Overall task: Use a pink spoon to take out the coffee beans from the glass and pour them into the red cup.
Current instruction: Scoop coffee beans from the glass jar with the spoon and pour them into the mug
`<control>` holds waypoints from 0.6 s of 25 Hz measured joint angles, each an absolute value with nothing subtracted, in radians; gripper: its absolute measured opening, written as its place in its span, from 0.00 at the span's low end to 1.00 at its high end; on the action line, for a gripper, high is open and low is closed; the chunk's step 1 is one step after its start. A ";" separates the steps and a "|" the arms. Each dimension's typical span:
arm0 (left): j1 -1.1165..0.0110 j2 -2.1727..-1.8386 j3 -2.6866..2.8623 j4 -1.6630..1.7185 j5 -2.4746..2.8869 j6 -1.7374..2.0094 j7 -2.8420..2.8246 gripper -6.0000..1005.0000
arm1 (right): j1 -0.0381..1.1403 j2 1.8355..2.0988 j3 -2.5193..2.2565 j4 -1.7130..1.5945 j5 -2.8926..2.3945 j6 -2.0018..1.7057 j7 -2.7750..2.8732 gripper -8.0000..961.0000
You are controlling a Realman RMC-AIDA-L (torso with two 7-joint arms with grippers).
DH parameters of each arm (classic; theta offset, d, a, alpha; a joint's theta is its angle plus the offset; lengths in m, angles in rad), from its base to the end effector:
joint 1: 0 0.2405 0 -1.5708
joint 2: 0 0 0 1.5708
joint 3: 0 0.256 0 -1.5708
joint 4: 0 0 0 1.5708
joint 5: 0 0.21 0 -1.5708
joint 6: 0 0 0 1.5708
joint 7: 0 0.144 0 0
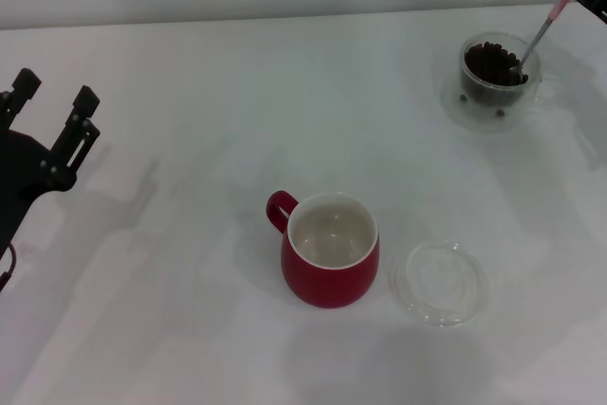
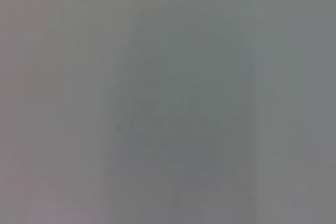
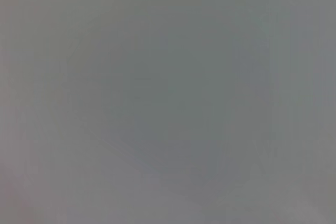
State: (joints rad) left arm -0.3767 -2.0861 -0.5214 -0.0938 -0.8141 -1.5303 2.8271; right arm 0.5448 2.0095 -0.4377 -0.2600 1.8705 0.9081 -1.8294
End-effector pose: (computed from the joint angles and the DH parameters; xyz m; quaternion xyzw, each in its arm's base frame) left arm -0.2952 0.2778 -0.0311 -0.7566 -0.1528 -0.4168 0.4801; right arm 0.3593 0.3867 0.0607 -0.5939 0.4983 0.4127 0.4782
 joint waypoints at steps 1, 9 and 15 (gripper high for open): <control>-0.372 -2.086 -0.521 -0.094 -0.814 -1.532 2.827 0.68 | 0.545 2.009 -0.437 -0.260 1.871 0.906 -1.812 0.16; -0.368 -2.086 -0.520 -0.094 -0.809 -1.535 2.827 0.68 | 0.539 2.010 -0.437 -0.258 1.890 0.893 -1.765 0.16; -0.367 -2.086 -0.520 -0.094 -0.785 -1.536 2.827 0.68 | 0.536 2.010 -0.435 -0.239 1.909 0.877 -1.726 0.16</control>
State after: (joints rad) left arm -0.3669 -2.0862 -0.5199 -0.0945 -0.7845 -1.5356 2.8271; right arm 0.5363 2.0095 -0.4346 -0.2393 1.9087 0.8774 -1.7263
